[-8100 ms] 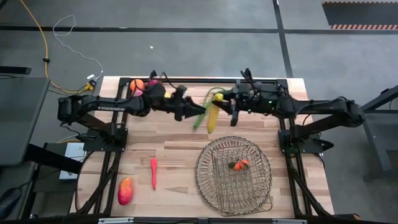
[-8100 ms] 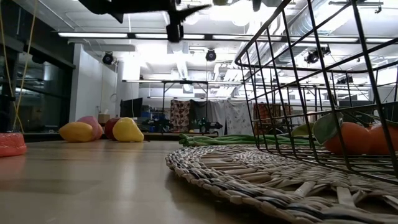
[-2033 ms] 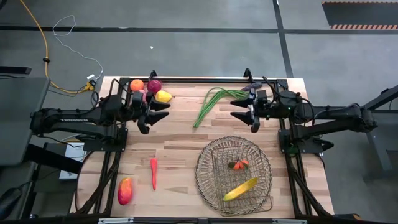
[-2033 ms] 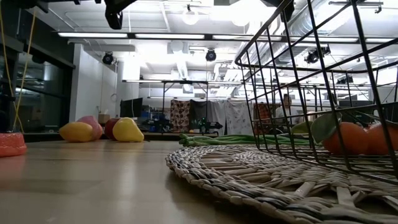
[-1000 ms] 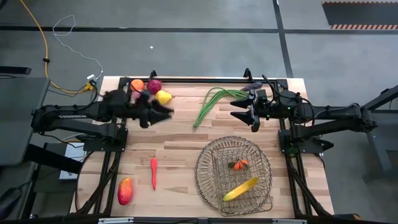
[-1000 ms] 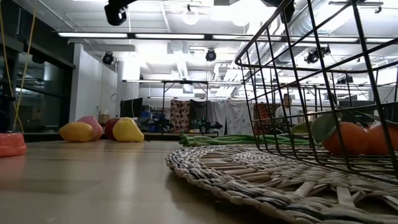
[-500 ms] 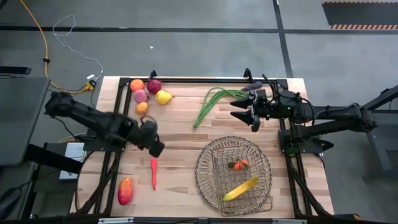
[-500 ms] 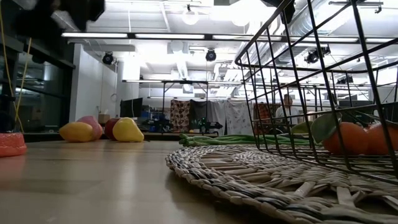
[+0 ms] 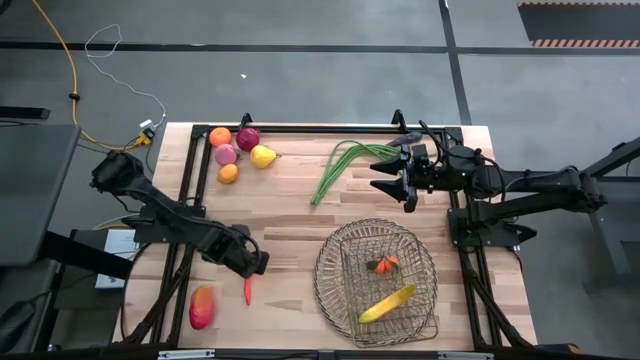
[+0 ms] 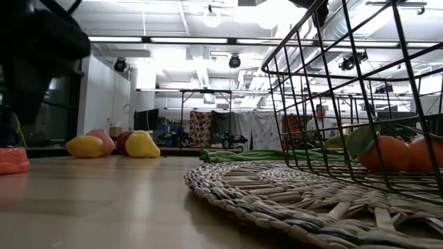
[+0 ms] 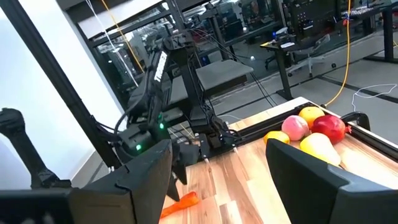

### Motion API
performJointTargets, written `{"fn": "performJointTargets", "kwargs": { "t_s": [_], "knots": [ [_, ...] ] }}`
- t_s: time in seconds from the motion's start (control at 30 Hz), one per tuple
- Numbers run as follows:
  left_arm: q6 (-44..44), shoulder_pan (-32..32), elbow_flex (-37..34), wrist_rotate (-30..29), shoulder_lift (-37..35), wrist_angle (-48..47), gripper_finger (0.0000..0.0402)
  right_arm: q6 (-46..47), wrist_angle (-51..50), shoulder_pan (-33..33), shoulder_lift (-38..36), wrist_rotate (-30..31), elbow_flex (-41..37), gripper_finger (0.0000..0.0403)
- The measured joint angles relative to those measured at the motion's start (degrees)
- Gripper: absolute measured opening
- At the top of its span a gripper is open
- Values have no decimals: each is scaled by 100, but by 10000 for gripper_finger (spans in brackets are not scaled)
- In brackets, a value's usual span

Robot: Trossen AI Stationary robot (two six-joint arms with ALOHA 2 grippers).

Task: Build produce basket
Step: Put the carrot into the wire basket

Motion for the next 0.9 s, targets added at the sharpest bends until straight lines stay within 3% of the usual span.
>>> {"fn": "performJointTargets", "kwargs": {
  "t_s": [0.57, 0.73, 0.9],
  "knots": [
    [-210, 7, -123, 109, 995, 574, 315, 0, -84, -2, 0, 2, 2, 252],
    [-47, 43, -120, 127, 1006, 539, 273, 0, -129, -2, 2, 1, 2, 252],
    [70, 61, -120, 165, 1010, 466, 198, 0, -129, -2, 2, 2, 2, 252]
  ]
}}
